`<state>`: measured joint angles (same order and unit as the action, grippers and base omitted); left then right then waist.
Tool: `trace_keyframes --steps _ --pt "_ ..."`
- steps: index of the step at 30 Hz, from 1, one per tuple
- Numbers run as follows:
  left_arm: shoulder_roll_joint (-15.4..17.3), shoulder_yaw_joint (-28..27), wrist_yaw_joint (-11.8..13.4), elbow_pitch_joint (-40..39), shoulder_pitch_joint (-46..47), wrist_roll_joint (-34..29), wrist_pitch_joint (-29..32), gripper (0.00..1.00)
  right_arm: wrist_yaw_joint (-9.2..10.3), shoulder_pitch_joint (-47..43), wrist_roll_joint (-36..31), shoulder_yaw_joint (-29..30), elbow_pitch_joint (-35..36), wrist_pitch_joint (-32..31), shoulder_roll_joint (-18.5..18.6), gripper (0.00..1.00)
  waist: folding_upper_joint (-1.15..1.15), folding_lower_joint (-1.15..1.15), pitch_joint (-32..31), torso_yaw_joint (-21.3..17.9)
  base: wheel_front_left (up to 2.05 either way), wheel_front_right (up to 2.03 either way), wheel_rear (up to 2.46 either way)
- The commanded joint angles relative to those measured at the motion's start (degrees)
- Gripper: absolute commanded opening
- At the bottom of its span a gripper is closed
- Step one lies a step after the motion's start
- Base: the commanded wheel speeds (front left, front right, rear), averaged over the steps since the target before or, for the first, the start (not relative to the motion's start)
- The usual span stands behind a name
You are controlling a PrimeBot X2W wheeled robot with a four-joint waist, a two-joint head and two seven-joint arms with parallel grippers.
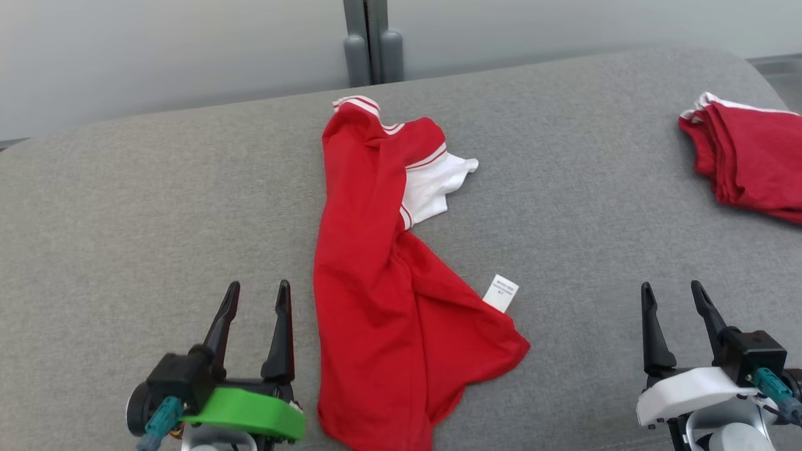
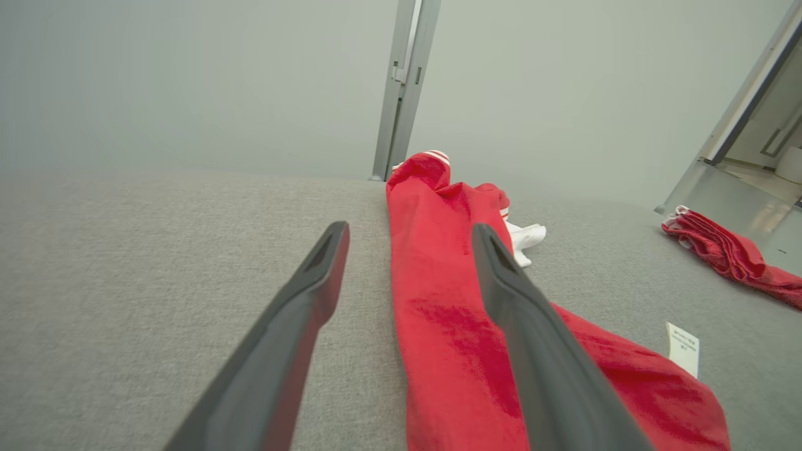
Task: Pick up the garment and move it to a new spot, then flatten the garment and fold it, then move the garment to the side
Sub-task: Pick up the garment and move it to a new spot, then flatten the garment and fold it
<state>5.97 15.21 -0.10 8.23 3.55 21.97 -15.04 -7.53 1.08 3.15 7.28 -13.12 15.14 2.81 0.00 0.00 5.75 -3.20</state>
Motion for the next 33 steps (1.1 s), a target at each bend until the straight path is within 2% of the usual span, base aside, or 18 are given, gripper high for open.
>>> trace_keyframes --steps 1,6,14,24,33 --pt "-0.53 -1.23 -0.68 -0.70 -2.42 -1.09 -0.17 1.00 0.08 -1.25 -0.46 0.10 -0.26 0.00 0.14 1.00 0.00 0.00 -4.40 4.83 0.00 0.00 0.00" --pt "-2.02 -6.66 -2.29 -3.23 -8.64 -4.28 -0.18 1.00 0.09 -2.62 -0.69 0.22 -0.90 0.00 0.14 1.00 0.00 0.00 -5.98 6.76 0.00 0.00 0.00" --pt "-3.01 -14.72 -3.51 -4.90 -15.97 -7.17 -0.18 1.00 0.09 -3.94 -0.31 -1.33 -1.95 0.00 0.19 1.00 0.00 0.00 -7.53 7.27 0.00 0.00 0.00" --pt "-3.06 -15.10 -5.85 -4.25 -18.21 -7.86 -0.18 1.00 0.09 -5.10 0.02 -2.15 -2.66 0.00 0.16 1.00 0.00 0.00 -8.36 7.80 0.00 0.00 0.00" --pt "-3.05 -14.70 -6.44 -4.02 -17.95 -7.20 -0.19 1.00 0.08 -5.14 0.22 -2.88 -2.95 0.00 0.15 1.00 0.00 0.00 -8.12 7.11 0.00 0.00 0.00"
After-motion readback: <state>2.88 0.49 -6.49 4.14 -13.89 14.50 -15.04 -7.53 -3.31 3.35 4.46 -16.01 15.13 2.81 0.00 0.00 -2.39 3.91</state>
